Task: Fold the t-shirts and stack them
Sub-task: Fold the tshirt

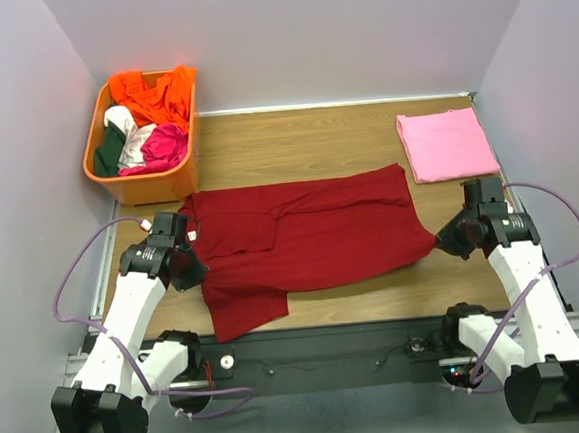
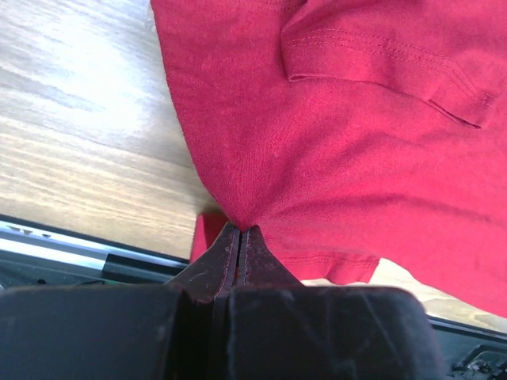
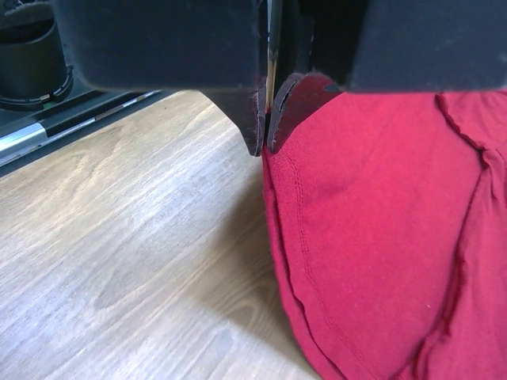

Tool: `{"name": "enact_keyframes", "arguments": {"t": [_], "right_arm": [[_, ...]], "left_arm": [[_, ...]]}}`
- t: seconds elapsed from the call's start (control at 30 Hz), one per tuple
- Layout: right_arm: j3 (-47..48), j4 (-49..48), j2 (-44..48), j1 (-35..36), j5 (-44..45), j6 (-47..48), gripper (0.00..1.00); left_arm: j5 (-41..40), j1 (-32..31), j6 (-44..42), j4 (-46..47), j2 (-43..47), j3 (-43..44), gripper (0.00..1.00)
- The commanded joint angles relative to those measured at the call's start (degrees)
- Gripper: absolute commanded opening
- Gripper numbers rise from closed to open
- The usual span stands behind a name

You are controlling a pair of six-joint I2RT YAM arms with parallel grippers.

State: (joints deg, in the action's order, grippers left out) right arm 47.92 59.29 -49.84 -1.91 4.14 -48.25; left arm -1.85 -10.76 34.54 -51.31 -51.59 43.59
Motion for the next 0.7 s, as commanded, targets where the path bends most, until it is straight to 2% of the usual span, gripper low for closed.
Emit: {"name": "enact_keyframes", "arguments": {"t": [0.0, 0.23, 0.37, 0.67], "right_arm": [[3.5, 0.7, -0.7, -0.4, 2.2, 0.8, 0.01], [6.9, -3.8, -7.2, -0.4, 2.3, 4.2, 0.01], [8.5, -6.9, -11.8, -0.4, -0.9, 6.8, 0.01], [14.8, -11.7, -23.3, -0.4, -6.0, 11.6, 0.01]], "left_arm": [[-2.4, 0.1, -0.4, -2.6, -0.2, 1.5, 0.00], [-2.3, 0.2, -1.8, 0.3, -4.9, 2.2, 0.00], [0.6, 0.2, -2.6, 2.3, -7.9, 0.4, 0.00], [-0.2, 0.8, -3.5, 4.6, -12.9, 1.6, 0.00]]}}
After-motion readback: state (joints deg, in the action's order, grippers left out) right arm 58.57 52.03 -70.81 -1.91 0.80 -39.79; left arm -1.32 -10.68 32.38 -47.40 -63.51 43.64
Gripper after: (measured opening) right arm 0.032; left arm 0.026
